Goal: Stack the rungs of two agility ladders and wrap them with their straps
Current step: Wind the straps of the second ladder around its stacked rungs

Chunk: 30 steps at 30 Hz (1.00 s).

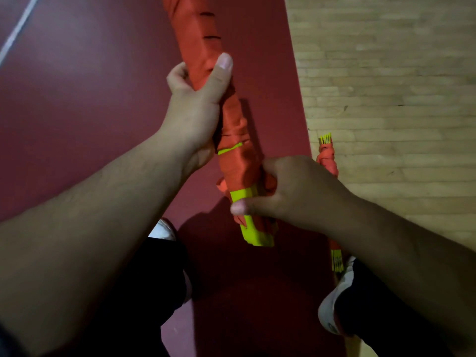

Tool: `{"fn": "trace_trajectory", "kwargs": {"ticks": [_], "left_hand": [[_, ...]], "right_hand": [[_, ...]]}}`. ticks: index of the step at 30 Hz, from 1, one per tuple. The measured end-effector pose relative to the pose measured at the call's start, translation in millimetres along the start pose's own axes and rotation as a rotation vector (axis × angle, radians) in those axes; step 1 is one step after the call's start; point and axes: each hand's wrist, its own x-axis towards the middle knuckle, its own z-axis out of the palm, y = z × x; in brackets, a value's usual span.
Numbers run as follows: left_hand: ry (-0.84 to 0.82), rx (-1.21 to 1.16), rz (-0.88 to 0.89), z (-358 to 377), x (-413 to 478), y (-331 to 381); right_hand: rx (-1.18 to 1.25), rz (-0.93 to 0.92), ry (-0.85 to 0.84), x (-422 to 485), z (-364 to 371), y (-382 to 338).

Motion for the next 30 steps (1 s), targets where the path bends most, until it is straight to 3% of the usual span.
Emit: {"fn": "trace_trajectory", "kwargs": {"ticks": [4,8,11,15,19,21,26,30], "left_hand": [[-0.011,-0.167,-0.122,-2,4,7],[-0.256,-0.273,-0.216,-9,3,12],[-0.321,-0.355,-0.310,-14,-1,11],[-0.365,-0.291,-0.341,-17,1,11],[-0.188,0.112,-0.228,-8,0,4],[-0.170,0.194,-0.176,-6,-2,-1],[-0.283,0.197,-0.186,-2,-4,5],[-0.210,0.257,-0.066,0,-5,5]], "right_hand": [[0.170,-0.010,0.049,2,-5,4],[0.681,-0.113,-0.209,-1,-13,5],[0.796,-0.146,-0.286,-6,-6,3],[0.684,-0.114,-0.372,-1,-10,6],[0.226,-0.112,-0.299,7,-13,2],[0.085,-0.096,-0.256,9,-10,2],[0.045,-0.103,-0.226,5,-9,5],[-0.027,-0.169,-0.176,4,-6,5]]}}
